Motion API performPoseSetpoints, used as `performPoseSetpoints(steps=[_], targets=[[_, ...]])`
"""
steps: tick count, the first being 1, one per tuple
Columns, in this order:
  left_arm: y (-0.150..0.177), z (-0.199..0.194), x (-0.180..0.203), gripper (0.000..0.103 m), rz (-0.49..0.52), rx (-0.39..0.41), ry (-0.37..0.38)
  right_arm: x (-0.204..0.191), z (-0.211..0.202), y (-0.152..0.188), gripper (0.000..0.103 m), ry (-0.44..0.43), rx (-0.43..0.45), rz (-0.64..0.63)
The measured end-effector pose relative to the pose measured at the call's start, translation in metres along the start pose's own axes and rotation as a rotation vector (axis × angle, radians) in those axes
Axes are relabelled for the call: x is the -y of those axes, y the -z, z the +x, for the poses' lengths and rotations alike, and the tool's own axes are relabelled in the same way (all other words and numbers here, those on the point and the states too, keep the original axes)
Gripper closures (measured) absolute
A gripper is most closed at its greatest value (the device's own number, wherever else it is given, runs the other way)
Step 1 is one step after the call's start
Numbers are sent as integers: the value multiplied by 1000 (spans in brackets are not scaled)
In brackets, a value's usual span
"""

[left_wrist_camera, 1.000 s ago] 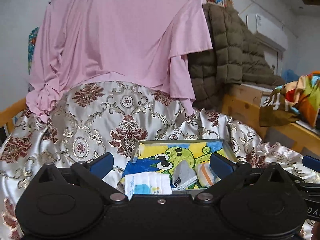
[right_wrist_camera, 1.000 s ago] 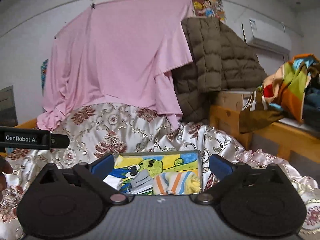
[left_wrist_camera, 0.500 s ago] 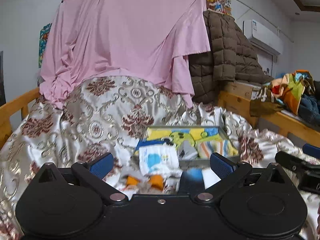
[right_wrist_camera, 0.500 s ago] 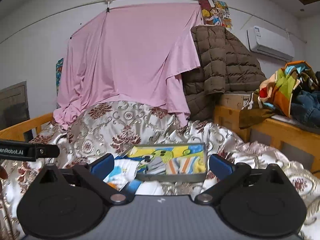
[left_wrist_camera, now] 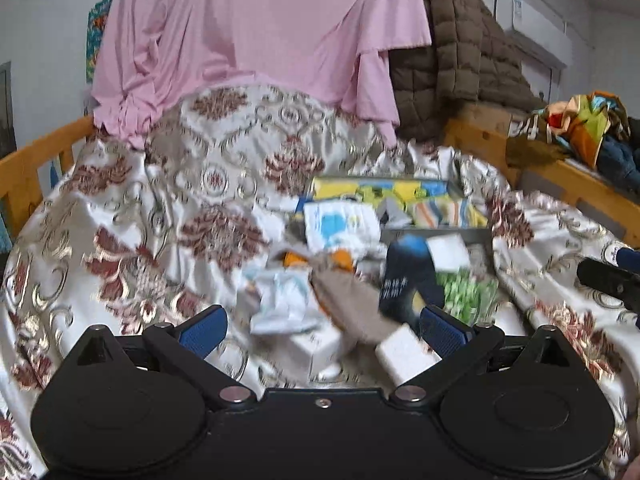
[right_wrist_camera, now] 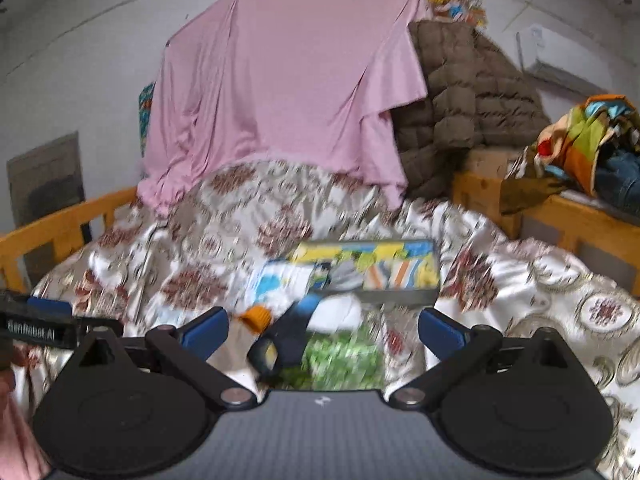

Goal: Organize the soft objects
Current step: 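Grasp the beige drawstring pouch with the left tool while the right tool grasps the white sock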

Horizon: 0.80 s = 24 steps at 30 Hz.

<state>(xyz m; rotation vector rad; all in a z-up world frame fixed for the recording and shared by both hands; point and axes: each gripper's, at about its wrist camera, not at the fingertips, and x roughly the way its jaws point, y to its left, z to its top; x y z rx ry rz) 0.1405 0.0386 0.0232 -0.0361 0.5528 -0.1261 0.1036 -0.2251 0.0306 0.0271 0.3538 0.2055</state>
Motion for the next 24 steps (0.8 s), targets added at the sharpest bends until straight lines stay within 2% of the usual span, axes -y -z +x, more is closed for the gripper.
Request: performPoseSetpoints(steps=[8,11,14,18,21,24], targets=[[4,4,-13,1,-41,-80,-35,-27,15,16,0,-97,-138,-78],[4,10,-19,1,-77,-115,-49,-37,28,24,0,-157,-215,-101],[3,23,-23,1,-94,-171,-66,-45,43,31,0,-208,-291,-107],[3,51,-27,1,-107,-266,-83,-55,61,43,0,-227,-363,-133],[2,65,-31,1,-132,-305,-62,-62,72,51,0,-223,-400,-157],[1,69,-32,1,-154,-298,-8,-61,81,55,0,-207,-411,-157]])
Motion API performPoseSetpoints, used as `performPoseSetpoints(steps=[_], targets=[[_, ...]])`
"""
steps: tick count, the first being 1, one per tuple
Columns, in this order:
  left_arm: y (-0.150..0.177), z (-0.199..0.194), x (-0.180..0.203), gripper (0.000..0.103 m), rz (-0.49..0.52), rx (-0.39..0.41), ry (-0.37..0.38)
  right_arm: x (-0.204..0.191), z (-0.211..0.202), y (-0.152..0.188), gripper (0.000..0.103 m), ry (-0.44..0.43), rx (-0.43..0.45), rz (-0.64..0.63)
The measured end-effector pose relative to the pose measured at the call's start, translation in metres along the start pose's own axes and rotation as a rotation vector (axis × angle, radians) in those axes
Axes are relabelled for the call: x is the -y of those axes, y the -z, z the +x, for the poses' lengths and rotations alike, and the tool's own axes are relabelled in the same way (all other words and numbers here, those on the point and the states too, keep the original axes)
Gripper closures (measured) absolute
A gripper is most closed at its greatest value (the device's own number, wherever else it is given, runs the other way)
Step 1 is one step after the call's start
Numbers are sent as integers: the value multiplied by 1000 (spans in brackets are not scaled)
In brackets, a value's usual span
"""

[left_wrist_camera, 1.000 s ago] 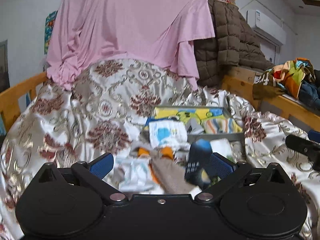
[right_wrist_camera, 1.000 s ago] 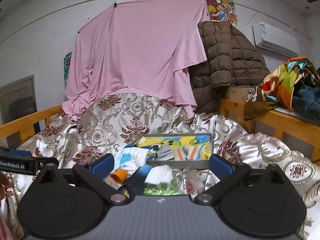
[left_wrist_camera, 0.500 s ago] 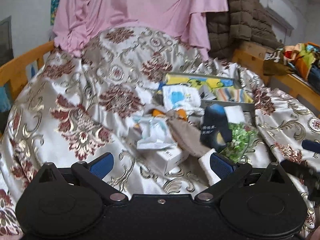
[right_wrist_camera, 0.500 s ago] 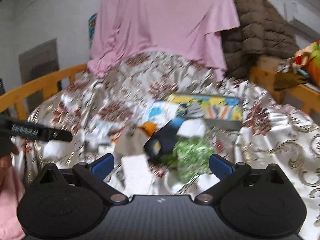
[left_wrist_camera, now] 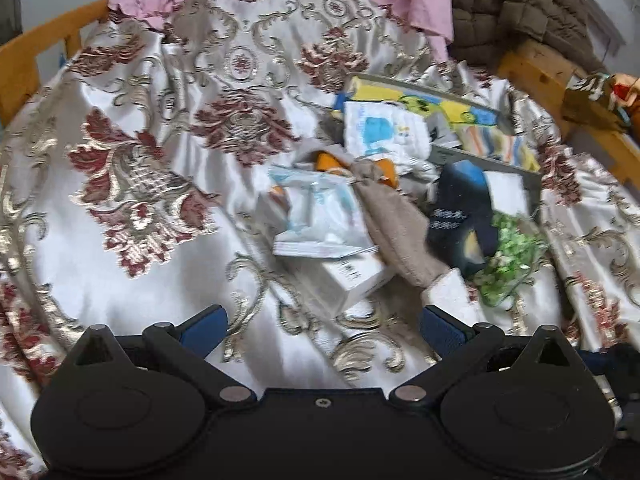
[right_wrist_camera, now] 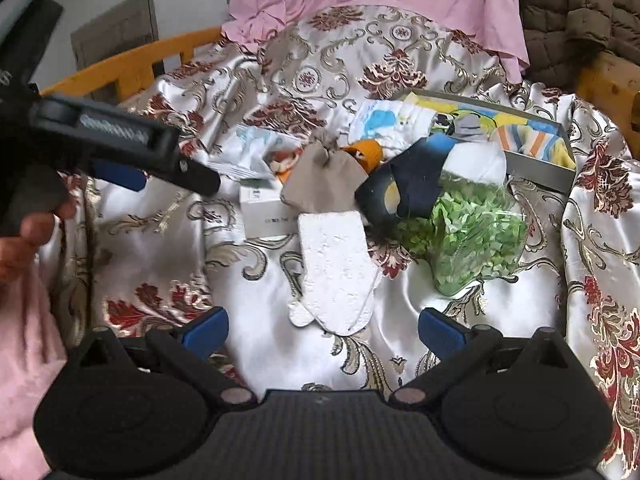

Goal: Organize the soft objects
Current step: 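Grasp the beige drawstring pouch with the left tool while the right tool grasps the white sock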

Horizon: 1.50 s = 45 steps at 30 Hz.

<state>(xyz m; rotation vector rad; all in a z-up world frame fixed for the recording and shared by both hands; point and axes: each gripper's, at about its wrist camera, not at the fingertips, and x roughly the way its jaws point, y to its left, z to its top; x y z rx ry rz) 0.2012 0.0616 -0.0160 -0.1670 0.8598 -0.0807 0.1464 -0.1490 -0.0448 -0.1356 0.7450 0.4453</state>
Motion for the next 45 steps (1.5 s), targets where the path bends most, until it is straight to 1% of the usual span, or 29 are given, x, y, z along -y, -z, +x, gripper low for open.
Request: performPoseSetpoints(steps=[3,8,14,21,23,28,32,35,39,43,45], targets=[[-1,3,5,1,5,7,55,5,11,-2,0,11,-4,13],[-9,22,16,1,-4,-3,127,14,32,-8,0,22,-4,40],[-22,45,21,1,-76,-24,208,21,47,-14,0,12,4,67],[-31,69,25,4,-127,-59,282,22,62,-15,0,9,-23,68],[-31,74,23,6,-142,-73,295,22,67,-15,0,6,-29,75],[-32,78,19,11,-175,-58,309,20,77,-14,0,-14,-48,68],[-32,80,15,20,-204,-71,352,16,79,-13,0,-25,-46,63],[-31,82,16,24,-209,-84,390,18,79,-13,0,-33,-41,83],[-30,85,16,27,-208,-82,388,22,79,-13,1,-42,-39,124],[-29,91,12,34,-243,-83,400,26,82,-14,8,-37,-46,148],[-29,91,13,40,-234,-80,394,25,82,-14,12,-33,-49,149]])
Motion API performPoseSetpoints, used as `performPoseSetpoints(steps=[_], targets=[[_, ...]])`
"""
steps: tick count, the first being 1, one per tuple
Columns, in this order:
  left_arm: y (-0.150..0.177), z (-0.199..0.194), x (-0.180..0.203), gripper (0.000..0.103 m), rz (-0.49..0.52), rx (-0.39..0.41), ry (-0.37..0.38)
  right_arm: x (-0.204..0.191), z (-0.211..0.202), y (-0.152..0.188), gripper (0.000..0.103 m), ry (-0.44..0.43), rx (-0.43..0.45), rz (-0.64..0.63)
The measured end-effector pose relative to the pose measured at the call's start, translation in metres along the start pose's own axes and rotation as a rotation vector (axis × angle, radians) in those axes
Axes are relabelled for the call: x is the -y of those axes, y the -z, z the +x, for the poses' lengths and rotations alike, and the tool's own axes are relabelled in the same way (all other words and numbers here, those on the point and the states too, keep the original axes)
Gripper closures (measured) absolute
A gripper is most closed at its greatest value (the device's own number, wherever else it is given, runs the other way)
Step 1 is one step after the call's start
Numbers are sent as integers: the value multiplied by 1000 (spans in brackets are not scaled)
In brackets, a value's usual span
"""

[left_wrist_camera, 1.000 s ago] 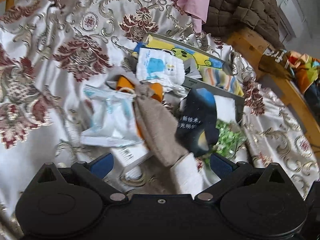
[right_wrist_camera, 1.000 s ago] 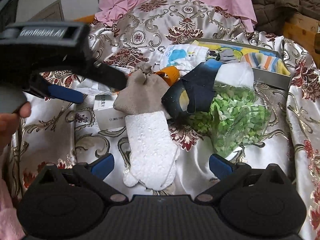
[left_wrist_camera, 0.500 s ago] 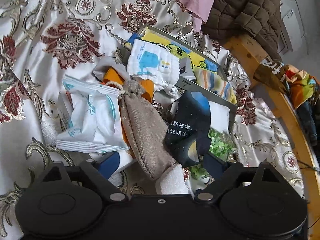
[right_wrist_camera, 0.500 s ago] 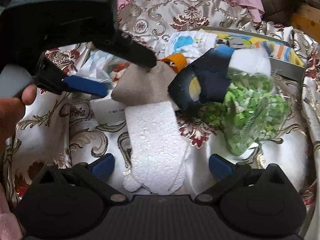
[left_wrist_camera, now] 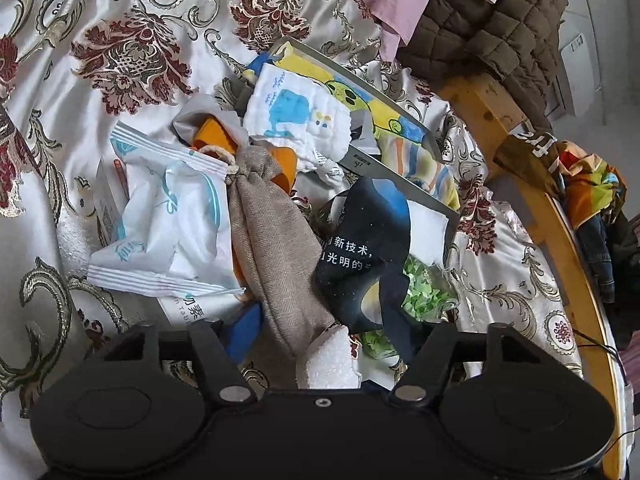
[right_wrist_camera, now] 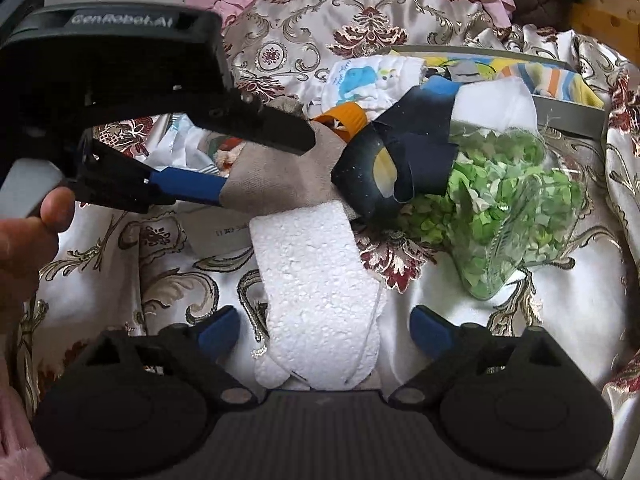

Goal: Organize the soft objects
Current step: 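Grasp the beige drawstring pouch with the left tool while the right tool grasps the white sock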

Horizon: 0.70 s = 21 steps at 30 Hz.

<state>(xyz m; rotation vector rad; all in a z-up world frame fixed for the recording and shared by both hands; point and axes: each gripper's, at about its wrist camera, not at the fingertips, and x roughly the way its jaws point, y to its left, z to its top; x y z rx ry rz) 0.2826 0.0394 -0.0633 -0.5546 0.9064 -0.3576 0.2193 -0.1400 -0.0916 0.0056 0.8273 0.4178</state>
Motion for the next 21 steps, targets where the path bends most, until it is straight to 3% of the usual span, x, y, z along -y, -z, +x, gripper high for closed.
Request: performPoseSetpoints(steps=[2,7,14,21], targets=[[0,1,0,51,19,2,-11,0,-1,0,18,10,5,-4],[1,2,-5,63,14,-8,-21,-2,-2,0,37,15,5,-7],[3,4,-5,83,40,-16,-69,-8,-8,3,39,29,20,-30],[5,-1,-2,91,87,-7,-73,-14,-29,3,39,66,31,-64]])
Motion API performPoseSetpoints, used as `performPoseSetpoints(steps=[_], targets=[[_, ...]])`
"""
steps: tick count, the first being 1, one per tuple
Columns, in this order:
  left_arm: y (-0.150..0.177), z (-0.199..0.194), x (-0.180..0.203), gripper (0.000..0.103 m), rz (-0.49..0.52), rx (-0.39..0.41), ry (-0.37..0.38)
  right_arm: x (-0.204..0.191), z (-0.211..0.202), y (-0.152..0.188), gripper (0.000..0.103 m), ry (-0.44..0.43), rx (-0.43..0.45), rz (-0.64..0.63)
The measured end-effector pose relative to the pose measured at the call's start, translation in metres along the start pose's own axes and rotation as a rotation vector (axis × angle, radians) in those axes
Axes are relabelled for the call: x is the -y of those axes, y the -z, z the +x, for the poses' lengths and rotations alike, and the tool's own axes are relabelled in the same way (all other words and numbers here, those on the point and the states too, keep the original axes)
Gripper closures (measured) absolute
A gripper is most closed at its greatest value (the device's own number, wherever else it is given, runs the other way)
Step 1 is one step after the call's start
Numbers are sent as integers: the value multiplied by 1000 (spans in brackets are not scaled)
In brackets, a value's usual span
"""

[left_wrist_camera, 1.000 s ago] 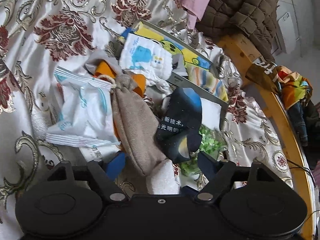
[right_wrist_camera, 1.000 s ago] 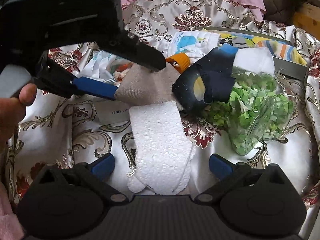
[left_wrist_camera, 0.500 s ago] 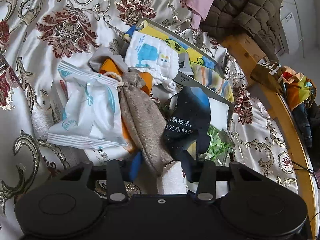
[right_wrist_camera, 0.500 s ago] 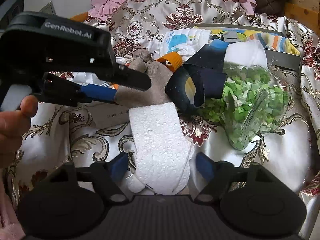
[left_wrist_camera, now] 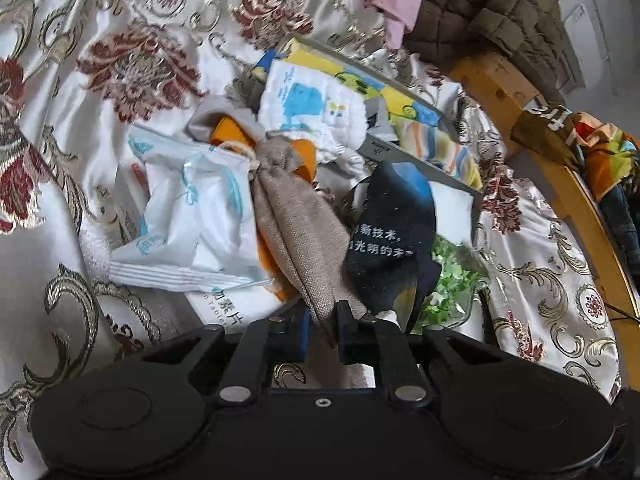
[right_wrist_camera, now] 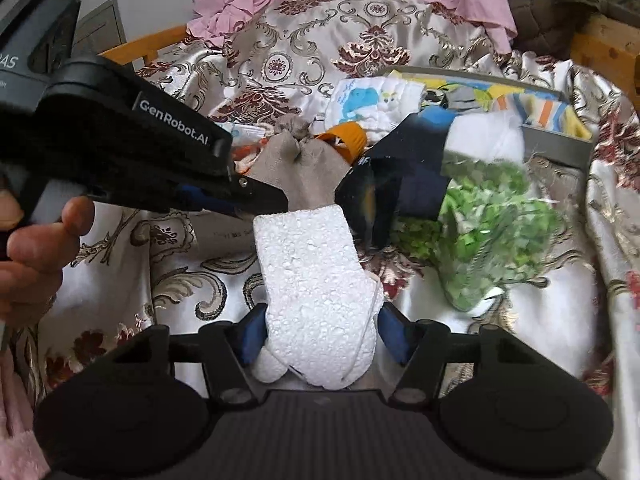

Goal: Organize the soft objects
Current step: 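Grasp the beige drawstring pouch with the left tool while the right tool grasps the white sock, then carry the pouch into the tray and open the left tool while the right tool releases the sock there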

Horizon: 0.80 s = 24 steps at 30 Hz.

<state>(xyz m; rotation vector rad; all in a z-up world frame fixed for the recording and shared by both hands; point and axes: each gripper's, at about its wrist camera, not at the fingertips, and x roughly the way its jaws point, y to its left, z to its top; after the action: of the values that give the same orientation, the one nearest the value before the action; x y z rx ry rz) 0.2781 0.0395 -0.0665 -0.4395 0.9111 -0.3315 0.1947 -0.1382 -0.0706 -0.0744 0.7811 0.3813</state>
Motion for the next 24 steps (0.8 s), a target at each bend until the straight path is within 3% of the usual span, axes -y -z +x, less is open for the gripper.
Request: performPoseSetpoints(steps=[8,13,18,24], targets=[[7,-16,8,95,42,26,-4,8,-29,4,39,17,36,41],[16,-38,19,97,119,51,-50,13,-48,0,39,33,97,54],[30,-59,43,97,296,118,-94,15,-62,-1,39,47,153,56],[64,-75,80,97,594,213,-197,19,-71,-2,39,51,194,70]])
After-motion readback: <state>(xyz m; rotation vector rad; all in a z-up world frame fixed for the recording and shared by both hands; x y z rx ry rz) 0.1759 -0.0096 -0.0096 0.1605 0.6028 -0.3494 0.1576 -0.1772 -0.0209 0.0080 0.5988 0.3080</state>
